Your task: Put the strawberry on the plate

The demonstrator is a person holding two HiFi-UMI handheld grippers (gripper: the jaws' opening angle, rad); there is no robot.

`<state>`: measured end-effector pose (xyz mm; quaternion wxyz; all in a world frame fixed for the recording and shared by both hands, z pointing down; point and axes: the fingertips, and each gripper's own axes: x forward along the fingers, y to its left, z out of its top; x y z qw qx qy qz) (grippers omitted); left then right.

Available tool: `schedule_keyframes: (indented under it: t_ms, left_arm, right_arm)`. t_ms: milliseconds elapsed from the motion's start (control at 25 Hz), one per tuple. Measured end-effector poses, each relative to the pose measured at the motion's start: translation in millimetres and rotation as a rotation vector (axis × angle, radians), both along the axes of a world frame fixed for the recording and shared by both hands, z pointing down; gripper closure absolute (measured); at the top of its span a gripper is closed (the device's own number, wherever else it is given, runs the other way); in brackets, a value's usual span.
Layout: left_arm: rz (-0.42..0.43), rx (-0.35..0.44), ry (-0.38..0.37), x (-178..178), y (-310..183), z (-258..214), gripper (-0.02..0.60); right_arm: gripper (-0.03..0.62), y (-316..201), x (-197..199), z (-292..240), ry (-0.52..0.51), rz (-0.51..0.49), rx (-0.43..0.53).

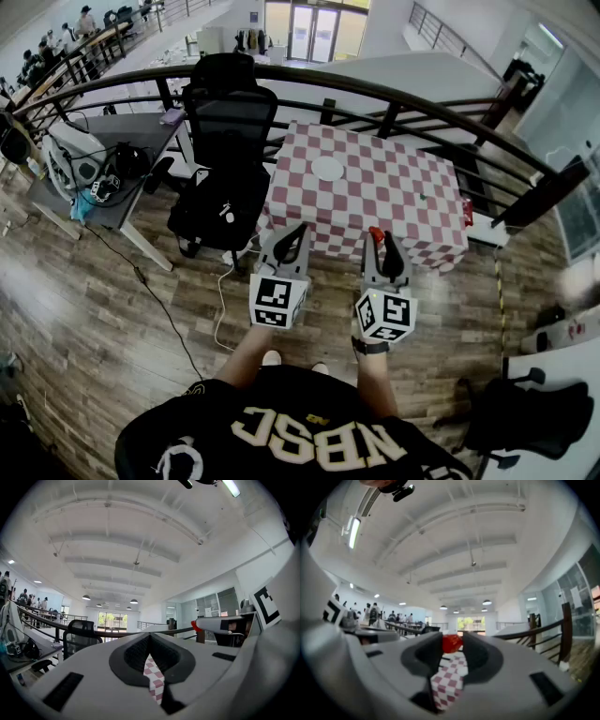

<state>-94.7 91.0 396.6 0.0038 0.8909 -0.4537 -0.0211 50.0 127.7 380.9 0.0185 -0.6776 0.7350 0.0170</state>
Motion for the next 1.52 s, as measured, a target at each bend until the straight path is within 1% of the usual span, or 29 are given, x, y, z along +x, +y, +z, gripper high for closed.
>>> schedule_keyframes:
  t_ms: [240,440,680,800,920,1040,1160,1360,1520]
  left_arm:
    - [0.063,-0.002,0.035,-19,12,-2,0.575]
    - [0.083,-0.02,0.056,-31,12,12,0.575]
    - [0.082,-0.046,0.075,-32,1,22,0.575]
    - [0.059,-0.054,0.074,-38,-16,32,0.575]
    - [0.021,-0.077,0.05,-37,-34,44,0.575]
    - [-0.018,-0.084,0.019,-31,-61,49,0.575]
    - [-0.035,-0.076,-0.014,-17,-101,47,0.575]
    - [-0.042,-0.04,0.001,24,-164,29,0.575]
    - [-0.04,-0.052,0.003,59,-200,34,0.575]
  right_arm:
    - [0.454,-3,-31,-2,0.008,-0.009,0.004]
    - [0.454,-4,-57,10,0.026,-0.021,-0.012]
    - [0.454,-16,-59,17,0.024,-0.029,-0.036]
    - [0.454,-39,-62,28,0.018,-0.047,-0.045]
    - [0.454,-66,-60,42,-0.011,-0.082,-0.068]
    - [0.454,-102,-55,48,-0.034,-0.127,-0.074]
    - [0.454,-144,-46,42,-0.062,-0.161,-0.046]
    - [0.454,-206,-13,22,-0.07,-0.192,0.006]
    - [0.454,-236,27,24,-0.101,-0.174,0.009]
